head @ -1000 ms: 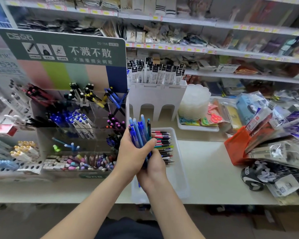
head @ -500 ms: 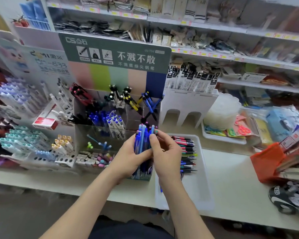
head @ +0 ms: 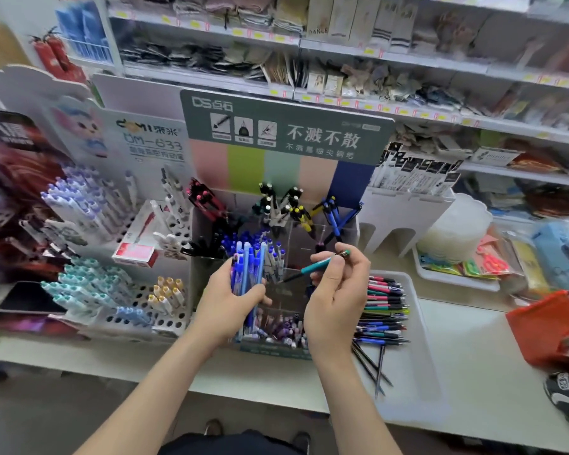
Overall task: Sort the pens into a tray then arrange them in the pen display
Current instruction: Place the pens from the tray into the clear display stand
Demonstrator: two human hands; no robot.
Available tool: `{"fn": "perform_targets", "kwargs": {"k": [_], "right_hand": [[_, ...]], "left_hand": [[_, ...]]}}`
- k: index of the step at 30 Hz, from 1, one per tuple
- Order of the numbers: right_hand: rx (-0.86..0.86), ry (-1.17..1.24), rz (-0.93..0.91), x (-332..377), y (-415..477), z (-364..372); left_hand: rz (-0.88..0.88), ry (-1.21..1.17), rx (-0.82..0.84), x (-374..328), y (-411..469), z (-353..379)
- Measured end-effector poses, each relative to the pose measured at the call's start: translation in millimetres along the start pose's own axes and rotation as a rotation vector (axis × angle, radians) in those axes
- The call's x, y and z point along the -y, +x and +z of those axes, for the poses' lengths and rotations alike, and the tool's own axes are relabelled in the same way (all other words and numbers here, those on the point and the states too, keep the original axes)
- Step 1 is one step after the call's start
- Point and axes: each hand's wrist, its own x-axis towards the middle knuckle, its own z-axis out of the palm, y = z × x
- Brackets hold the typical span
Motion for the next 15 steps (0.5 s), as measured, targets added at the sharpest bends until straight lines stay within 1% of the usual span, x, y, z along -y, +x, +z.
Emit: {"fn": "perform_targets", "kwargs": {"k": [6,10,13,15], "right_hand": [[-0.046,0.012,-0.175,9.9,-0.9,27.3],[0.010,0.011,-0.316,23.7,8.8,58.2],[0.062,-0.075,-0.417,22.0,28.0,83.2],[0.121,-0.204,-0.499,15.2,39.6,98.8]], "left_hand": [[0.075,-0.036,-0.019,-5.6,12.9,-23.3],[0.060,-0.107,-0.027,-8.6,22.4,-40.1],[-0.001,-0.235,0.010,-7.7,26.8,-53.0],[-0.041,-0.298,0.039,-7.3,28.1,-60.2]]}}
